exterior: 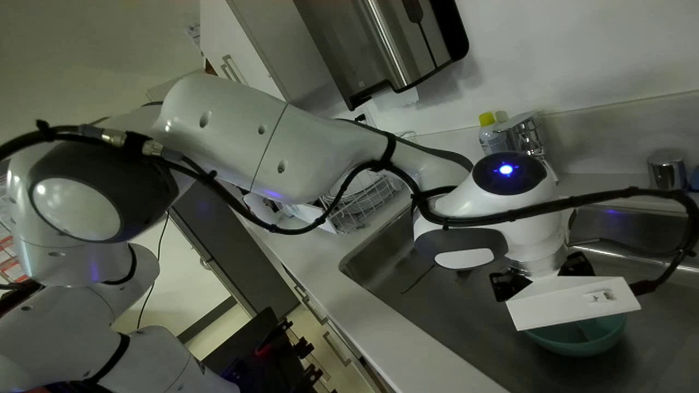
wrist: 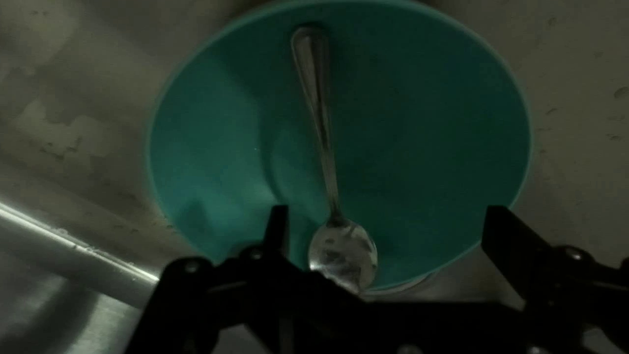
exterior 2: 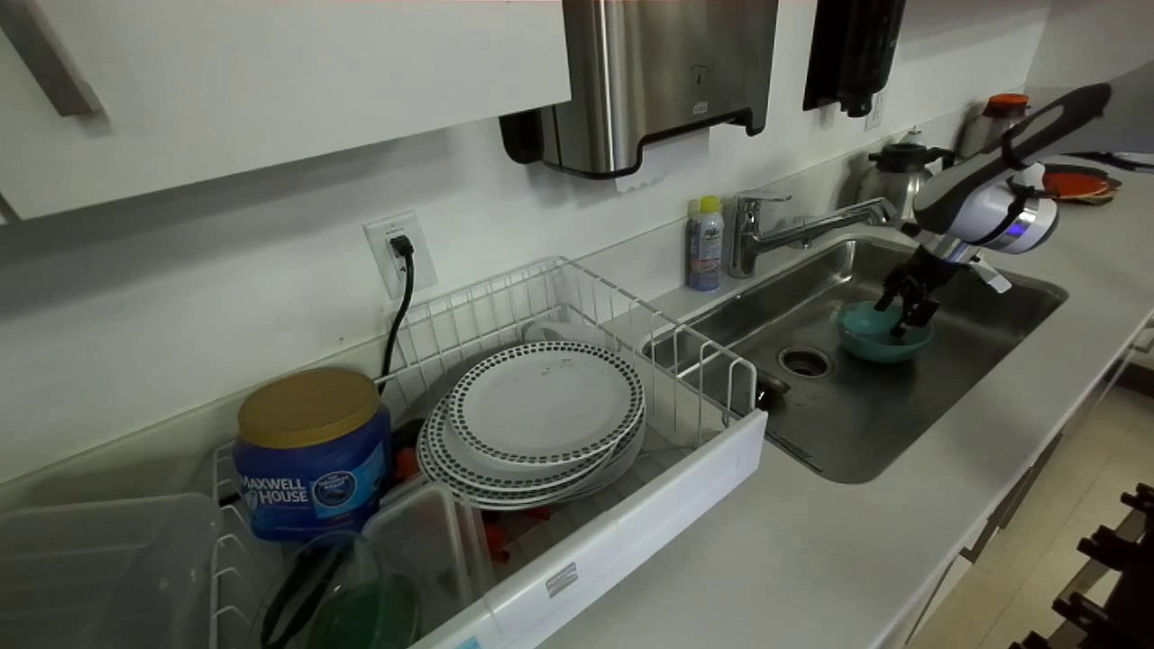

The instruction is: Move the spoon from the bowl to the white plate

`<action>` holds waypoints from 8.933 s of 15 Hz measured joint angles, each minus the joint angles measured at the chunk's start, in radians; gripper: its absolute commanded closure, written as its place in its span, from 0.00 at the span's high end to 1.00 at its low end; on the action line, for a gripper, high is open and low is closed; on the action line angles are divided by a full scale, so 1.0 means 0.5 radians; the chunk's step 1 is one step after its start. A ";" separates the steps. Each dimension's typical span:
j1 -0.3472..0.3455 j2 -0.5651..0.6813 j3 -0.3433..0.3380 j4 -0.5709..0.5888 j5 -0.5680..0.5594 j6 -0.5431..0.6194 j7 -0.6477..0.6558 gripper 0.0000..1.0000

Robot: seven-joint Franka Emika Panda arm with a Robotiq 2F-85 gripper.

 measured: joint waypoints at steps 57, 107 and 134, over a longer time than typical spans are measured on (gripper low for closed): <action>-1.032 -0.228 1.046 -0.776 0.068 0.651 -0.004 0.02; -1.317 -0.315 2.812 -1.371 -0.537 0.248 0.171 0.02; -0.350 -0.466 2.511 -1.063 -1.039 0.582 0.419 0.02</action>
